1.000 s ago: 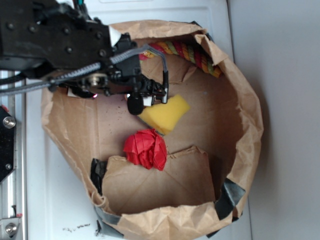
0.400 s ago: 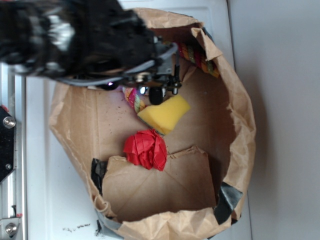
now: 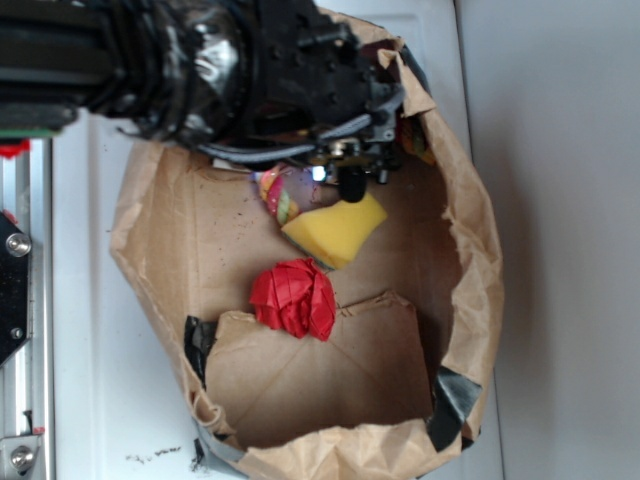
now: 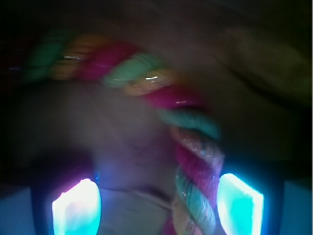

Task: Grab the multicolored rope.

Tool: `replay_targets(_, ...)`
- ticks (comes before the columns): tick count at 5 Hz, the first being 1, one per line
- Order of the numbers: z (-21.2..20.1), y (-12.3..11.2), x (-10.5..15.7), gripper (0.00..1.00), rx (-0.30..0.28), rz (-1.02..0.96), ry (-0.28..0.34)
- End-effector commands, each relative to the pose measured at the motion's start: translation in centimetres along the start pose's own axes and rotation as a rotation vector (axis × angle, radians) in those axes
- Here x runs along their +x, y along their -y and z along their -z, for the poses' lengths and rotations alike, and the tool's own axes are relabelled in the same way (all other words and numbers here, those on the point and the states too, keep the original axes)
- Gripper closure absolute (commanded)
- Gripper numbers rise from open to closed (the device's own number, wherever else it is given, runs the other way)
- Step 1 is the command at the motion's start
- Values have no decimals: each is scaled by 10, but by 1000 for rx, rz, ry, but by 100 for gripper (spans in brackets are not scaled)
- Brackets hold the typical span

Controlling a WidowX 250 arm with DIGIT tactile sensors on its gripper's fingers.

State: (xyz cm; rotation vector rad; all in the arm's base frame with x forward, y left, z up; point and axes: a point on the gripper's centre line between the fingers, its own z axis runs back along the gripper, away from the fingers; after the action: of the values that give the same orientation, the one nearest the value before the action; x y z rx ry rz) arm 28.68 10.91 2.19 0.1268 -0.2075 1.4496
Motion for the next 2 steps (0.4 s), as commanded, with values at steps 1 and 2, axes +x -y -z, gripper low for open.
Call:
replay_targets(1,-12,-40,-46,100,-50,-29,24)
replay_targets(2,-26,-86,-82,100,-48,-30,37)
